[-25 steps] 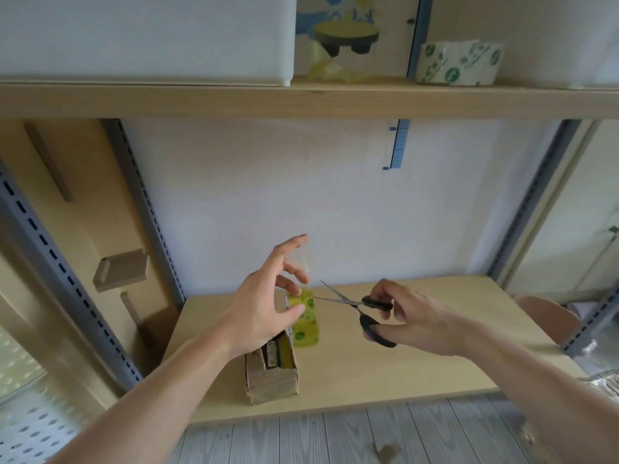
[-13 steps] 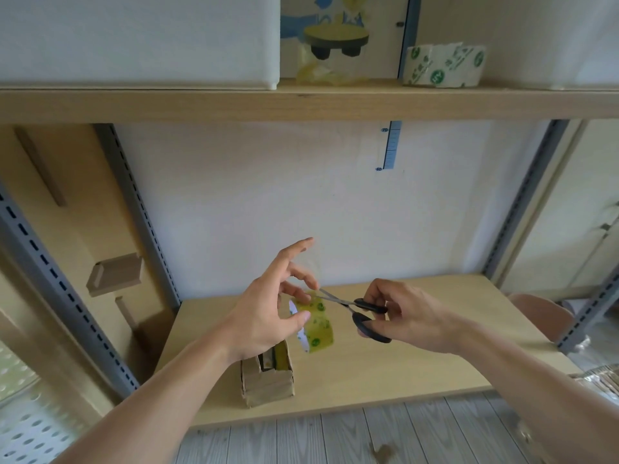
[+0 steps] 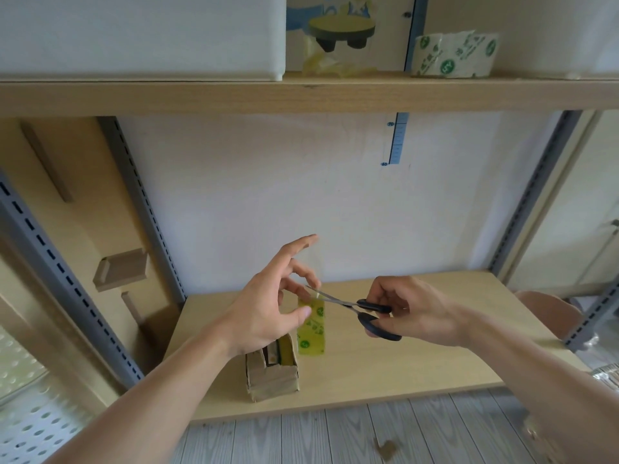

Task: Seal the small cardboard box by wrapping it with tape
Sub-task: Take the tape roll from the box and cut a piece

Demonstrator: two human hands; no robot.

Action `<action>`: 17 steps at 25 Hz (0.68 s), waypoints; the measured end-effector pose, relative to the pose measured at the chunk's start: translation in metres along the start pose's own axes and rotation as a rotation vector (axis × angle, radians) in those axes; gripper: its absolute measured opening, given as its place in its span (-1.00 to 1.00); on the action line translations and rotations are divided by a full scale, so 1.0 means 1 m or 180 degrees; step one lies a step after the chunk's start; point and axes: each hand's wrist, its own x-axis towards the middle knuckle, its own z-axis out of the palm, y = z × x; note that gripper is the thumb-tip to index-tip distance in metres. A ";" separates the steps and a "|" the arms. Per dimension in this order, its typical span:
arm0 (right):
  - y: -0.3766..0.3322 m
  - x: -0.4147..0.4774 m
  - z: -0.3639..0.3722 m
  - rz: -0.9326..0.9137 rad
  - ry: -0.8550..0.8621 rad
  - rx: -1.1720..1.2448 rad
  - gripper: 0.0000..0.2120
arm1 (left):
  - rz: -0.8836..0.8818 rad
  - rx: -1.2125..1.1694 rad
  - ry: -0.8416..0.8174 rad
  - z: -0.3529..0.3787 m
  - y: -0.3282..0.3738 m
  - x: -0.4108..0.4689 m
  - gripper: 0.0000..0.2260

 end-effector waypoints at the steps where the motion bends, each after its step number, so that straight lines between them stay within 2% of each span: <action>1: 0.001 0.000 0.000 -0.0019 -0.0007 0.0052 -0.72 | 0.0000 -0.0002 0.0051 -0.001 -0.001 0.000 -0.17; 5: 0.000 0.002 0.003 -0.0040 -0.0002 0.0094 -0.71 | -0.0041 -0.0022 0.0137 -0.002 -0.004 0.001 -0.19; 17: -0.006 0.004 0.004 -0.0083 0.0014 0.0182 -0.71 | -0.0016 -0.0054 -0.0034 0.001 0.001 0.000 -0.17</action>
